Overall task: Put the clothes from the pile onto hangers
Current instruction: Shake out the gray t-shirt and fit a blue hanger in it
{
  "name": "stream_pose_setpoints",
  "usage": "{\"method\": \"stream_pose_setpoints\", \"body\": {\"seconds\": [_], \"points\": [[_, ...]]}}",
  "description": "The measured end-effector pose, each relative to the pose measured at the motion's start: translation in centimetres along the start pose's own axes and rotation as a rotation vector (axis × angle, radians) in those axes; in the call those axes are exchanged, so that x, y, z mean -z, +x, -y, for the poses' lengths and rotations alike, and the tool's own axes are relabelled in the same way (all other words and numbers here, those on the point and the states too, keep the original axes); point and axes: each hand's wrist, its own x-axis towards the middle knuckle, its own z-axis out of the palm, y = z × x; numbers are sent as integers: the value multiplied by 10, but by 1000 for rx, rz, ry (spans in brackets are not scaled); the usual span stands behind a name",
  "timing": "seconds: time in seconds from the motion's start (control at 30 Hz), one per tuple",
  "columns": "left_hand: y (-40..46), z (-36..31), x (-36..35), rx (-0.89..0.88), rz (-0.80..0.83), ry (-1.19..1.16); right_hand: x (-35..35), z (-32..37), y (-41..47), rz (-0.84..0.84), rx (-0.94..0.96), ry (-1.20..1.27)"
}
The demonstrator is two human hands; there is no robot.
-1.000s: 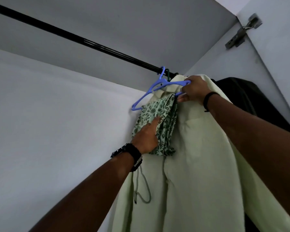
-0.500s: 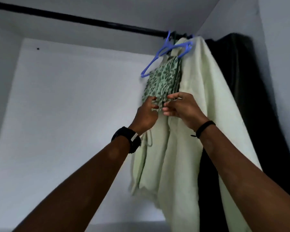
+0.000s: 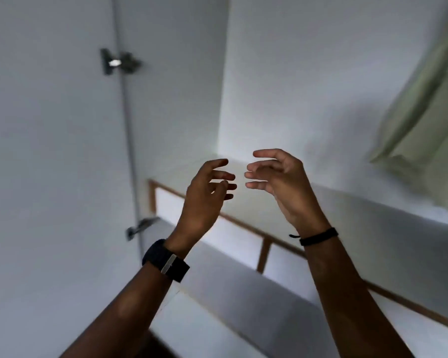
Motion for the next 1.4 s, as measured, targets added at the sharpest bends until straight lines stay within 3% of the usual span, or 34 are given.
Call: {"method": "stream_pose_setpoints", "body": {"seconds": [0.3,0.5,0.67,1.07,1.4], "points": [[-160,29,219,275,-440,142,-238,-101,-95,411,-256,58],[-311,40,377,497,-704,246,-422,-158,-216,701,-447,-22],[-424,40,467,688,-912,282,-530,-191,-319,940,-565,-61],[-663,68,550,831,-1310,361,-653,-283,-551,1395,-676,-74],[-862,113,597,852,-1461,694,-717,-365,-735,1565,-596,81]]}}
